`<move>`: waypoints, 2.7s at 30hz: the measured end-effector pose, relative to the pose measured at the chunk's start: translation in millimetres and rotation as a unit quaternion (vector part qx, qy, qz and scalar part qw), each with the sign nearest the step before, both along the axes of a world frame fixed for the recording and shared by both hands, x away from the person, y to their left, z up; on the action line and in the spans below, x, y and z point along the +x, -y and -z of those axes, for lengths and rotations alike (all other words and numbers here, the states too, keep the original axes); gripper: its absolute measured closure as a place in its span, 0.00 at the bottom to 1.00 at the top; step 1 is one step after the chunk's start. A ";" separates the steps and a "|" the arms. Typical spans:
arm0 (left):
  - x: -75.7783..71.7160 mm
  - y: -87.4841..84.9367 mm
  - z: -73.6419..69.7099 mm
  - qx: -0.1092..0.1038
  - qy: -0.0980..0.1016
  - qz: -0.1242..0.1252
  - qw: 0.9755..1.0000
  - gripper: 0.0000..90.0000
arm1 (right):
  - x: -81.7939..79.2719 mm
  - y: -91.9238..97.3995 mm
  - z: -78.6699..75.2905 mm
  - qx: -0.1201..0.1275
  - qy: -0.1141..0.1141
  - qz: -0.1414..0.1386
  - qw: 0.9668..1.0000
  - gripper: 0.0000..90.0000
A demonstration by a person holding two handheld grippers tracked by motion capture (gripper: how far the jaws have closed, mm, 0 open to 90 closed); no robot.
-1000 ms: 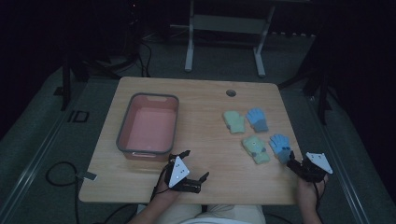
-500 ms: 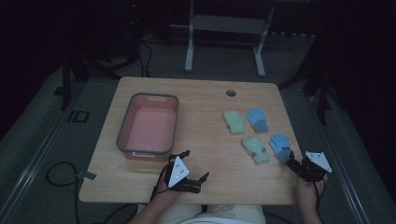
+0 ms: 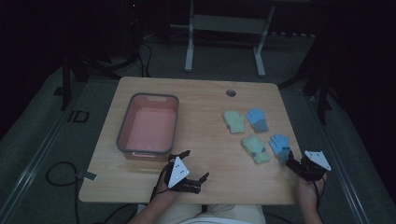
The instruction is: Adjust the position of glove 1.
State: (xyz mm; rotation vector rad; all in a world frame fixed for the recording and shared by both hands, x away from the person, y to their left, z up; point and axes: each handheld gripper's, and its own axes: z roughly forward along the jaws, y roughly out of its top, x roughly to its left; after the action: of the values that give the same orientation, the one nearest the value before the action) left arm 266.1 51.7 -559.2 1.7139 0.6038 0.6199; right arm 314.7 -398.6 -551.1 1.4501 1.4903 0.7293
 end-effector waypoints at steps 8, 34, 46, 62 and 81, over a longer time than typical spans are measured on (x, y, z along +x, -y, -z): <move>0.2 0.4 -0.2 0.003 0.000 0.002 1.000 0.00 | 0.6 2.2 -13.8 0.024 -0.011 -0.004 1.000 0.11; 1.7 -0.4 -0.2 -0.002 -0.007 0.007 1.000 0.00 | 13.2 -13.2 -100.0 0.040 0.019 -0.037 0.998 0.15; 1.7 -0.6 -0.2 -0.002 -0.005 0.009 1.000 0.00 | 33.4 -50.9 -124.9 0.045 0.033 -0.123 0.991 0.23; 1.6 -0.5 -0.1 -0.004 -0.006 0.012 1.000 0.00 | 72.2 -97.3 -119.0 0.048 0.003 -0.235 0.971 0.48; 1.9 -1.3 0.0 -0.009 -0.008 0.013 1.000 0.00 | 132.2 -143.4 -80.3 0.040 -0.053 -0.296 0.953 0.60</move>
State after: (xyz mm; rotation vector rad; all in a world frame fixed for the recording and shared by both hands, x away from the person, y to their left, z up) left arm 268.0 53.0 -559.2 1.7092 0.5950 0.5817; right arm 447.0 -255.2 -470.8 1.1070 2.0306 1.0896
